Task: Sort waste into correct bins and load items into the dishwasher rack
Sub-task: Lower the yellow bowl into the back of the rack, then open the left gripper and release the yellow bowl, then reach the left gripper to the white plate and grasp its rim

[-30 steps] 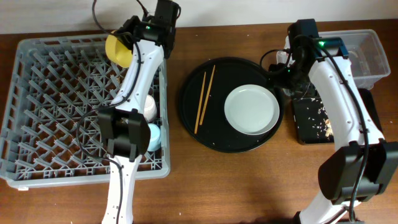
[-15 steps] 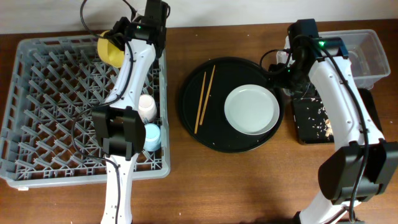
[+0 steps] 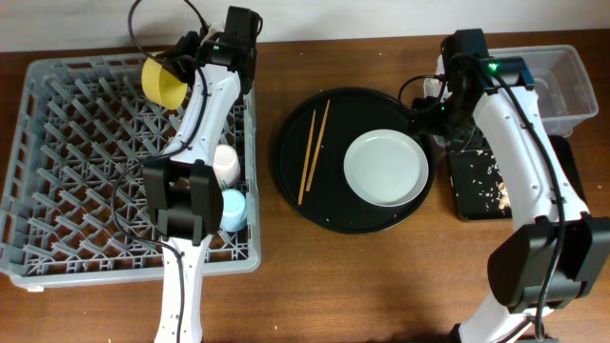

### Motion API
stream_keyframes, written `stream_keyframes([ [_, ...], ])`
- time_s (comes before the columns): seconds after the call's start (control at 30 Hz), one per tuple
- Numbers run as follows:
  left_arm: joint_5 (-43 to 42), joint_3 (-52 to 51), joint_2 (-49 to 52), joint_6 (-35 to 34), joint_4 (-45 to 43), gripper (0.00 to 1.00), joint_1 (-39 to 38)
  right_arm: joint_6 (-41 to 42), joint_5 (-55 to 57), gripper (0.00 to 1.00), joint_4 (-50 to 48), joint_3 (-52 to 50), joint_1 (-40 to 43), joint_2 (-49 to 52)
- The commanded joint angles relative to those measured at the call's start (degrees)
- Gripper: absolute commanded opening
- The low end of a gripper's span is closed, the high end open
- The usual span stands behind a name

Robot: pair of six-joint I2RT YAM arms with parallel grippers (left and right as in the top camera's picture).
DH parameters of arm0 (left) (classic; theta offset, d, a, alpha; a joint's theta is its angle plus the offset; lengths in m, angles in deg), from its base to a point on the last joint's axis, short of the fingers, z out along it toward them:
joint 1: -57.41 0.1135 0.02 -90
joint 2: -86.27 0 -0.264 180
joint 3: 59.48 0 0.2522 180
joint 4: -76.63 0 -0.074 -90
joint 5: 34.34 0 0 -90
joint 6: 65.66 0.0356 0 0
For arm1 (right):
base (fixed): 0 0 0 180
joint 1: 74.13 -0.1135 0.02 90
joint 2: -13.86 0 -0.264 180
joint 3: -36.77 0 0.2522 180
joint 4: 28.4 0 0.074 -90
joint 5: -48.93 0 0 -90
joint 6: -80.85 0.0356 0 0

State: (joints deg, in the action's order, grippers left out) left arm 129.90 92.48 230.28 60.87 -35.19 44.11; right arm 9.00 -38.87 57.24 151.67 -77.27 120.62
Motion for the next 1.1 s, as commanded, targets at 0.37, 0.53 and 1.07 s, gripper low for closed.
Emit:
stream_keyframes([
  [0.37,0.6,-0.6,0.4,2.3,-0.1,0.53,-5.4,0.1,1.1,0.92,-0.1,1.0,-0.2,-1.4],
  [0.53,0.6,-0.6,0.4,3.2,-0.2,0.77,-7.2,0.1,1.1,0.92,-0.1,1.0,-0.2,-1.4],
  [1.07,-22.3,0.1,-5.2,-17.5,5.6,0.99,-13.2,0.1,1.0,0.92,-0.2,1.0,-0.2,-1.4],
])
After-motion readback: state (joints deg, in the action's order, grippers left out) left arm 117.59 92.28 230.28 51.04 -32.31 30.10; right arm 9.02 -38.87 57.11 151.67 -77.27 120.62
